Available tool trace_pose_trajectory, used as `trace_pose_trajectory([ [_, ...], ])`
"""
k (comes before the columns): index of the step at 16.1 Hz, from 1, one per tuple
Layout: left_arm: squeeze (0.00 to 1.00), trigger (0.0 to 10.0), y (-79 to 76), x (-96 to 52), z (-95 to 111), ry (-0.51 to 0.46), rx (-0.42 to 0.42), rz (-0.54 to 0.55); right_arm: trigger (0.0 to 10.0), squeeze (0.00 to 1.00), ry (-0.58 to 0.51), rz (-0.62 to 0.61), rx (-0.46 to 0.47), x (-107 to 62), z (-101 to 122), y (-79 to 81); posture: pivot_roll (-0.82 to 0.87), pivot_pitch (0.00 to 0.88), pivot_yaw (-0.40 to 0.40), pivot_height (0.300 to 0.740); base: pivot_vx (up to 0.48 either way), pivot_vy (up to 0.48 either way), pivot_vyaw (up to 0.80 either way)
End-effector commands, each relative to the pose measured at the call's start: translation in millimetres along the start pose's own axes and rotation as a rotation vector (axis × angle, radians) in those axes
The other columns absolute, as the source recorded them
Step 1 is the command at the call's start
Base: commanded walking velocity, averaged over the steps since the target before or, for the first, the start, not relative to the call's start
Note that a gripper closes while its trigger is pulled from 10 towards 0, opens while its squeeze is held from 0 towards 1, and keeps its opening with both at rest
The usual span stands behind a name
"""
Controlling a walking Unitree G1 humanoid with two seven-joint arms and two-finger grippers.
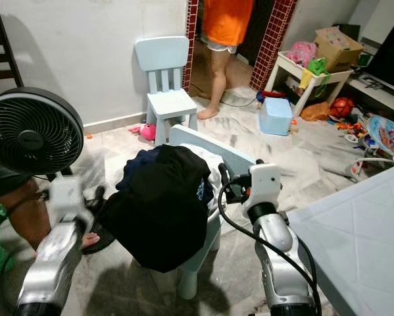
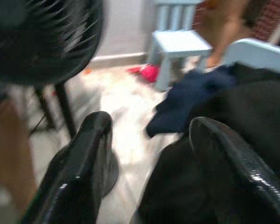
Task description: Hang hanger
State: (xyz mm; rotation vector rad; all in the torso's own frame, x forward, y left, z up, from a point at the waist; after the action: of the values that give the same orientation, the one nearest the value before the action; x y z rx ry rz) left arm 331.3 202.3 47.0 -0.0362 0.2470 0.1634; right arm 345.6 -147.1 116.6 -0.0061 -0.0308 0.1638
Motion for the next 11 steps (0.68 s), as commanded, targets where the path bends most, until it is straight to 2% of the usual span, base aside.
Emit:
trace_pose_trajectory([
  [1,1.0,10.0,5.0,-1.1,6,-0.009,-0.036,0.025,10.0,0.0,0.003,0.006,-0.009,1.2,1,-0.9,-0.01,0.0,-0.088,0.74,0.0,0.0,0.0],
  [4,1.0,10.0,9.7,-6.8,15,-0.033,-0.077,0.035,10.0,0.0,0.001,0.004,-0.009,2.4,2,-2.2,-0.01,0.0,-0.085,0.74,0.0,0.0,0.0],
  [6,1.0,10.0,6.2,-15.2,25,-0.096,-0.074,0.002,10.0,0.0,-0.01,-0.001,0.006,0.5,5,-3.4,-0.01,0.0,-0.081,0.74,0.0,0.0,0.0],
  [8,1.0,10.0,2.6,-23.3,22,-0.099,-0.064,-0.024,10.0,0.0,-0.014,-0.003,0.01,0.4,6,-2.4,-0.01,0.0,-0.076,0.74,0.0,0.0,0.0],
  [11,1.0,10.0,-3.3,-27.1,26,-0.117,-0.067,-0.044,10.0,0.0,-0.037,-0.011,0.027,1.7,11,-4.2,-0.01,0.0,-0.074,0.74,0.0,0.0,0.0],
])
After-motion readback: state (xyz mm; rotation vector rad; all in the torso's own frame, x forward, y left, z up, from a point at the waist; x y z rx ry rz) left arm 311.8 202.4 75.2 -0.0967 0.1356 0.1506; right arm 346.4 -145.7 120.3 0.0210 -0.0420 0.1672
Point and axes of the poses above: a point about 5 cm out from each wrist's last joint towards the gripper, its own x axis pointing out of the wrist towards the gripper, its own z axis along the axis of the wrist's last joint, y = z × x, the point moved 6 cm from there along x, pointing out of the wrist towards the gripper, and after that the axes turned 1 degree about x, right-handed, at the moved point
